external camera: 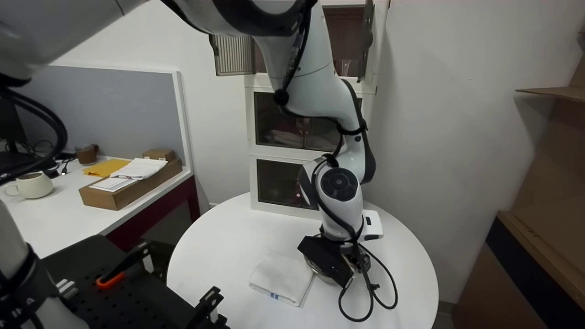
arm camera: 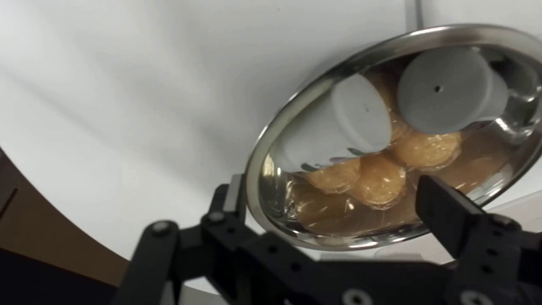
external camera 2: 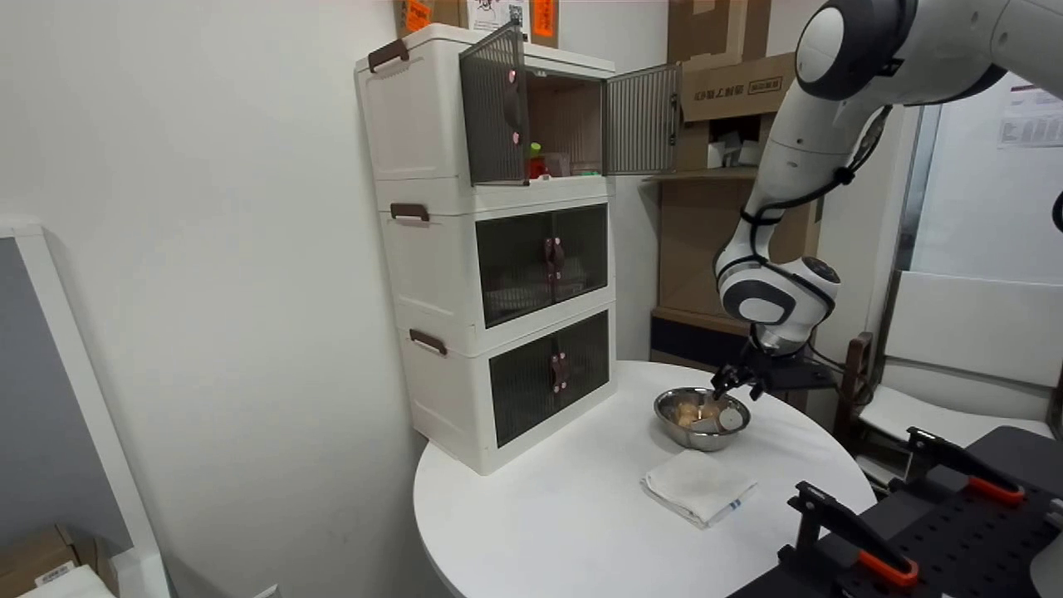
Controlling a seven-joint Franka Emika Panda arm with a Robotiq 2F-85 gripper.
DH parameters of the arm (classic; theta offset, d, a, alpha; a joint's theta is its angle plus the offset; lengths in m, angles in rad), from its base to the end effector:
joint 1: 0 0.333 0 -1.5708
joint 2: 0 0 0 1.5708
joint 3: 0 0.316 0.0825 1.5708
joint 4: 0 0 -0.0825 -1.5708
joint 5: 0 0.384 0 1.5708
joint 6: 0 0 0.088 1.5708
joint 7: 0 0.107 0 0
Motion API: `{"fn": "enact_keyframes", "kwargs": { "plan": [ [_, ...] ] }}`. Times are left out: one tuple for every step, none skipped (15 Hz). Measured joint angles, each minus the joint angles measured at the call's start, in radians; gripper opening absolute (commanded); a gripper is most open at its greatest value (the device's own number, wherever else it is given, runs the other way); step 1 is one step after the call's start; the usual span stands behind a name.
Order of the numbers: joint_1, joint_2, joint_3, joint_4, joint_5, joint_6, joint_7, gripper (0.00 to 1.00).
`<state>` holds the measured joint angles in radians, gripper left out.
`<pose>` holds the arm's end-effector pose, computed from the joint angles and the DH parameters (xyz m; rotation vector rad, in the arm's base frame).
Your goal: Take the bowl in the cabinet and put it on the table
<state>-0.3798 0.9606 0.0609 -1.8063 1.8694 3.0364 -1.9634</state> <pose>0.4941 -0.2374 0.0007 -2.9926 0.3638 -0.6575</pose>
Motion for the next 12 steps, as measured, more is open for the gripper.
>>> {"fn": "enact_keyframes", "kwargs": {
  "plan": [
    [-0.005,-0.04,0.014,-0.045,-0.013,0.001,0.001,1.0],
    [-0.007,-0.088,0.031,-0.098,-0.033,0.005,0.001,1.0],
    [-0.007,-0.137,0.048,-0.152,-0.063,0.007,0.003,1.0],
    [-0.008,-0.188,0.069,-0.207,-0.101,0.008,0.009,1.0],
    [-0.008,-0.236,0.09,-0.263,-0.148,0.008,0.025,1.0],
    [-0.007,-0.282,0.114,-0.322,-0.216,0.009,0.062,1.0],
    [0.022,-0.323,0.106,-0.382,-0.286,-0.007,0.123,1.0],
    [0.076,-0.362,0.073,-0.441,-0.355,-0.026,0.19,1.0],
    [0.134,-0.399,0.041,-0.499,-0.426,-0.035,0.262,1.0],
    [0.188,-0.437,0.014,-0.556,-0.493,-0.04,0.337,1.0],
    [0.236,-0.478,-0.006,-0.611,-0.558,-0.044,0.418,1.0],
    [0.273,-0.522,-0.019,-0.661,-0.612,-0.045,0.494,1.0]
  ]
}}
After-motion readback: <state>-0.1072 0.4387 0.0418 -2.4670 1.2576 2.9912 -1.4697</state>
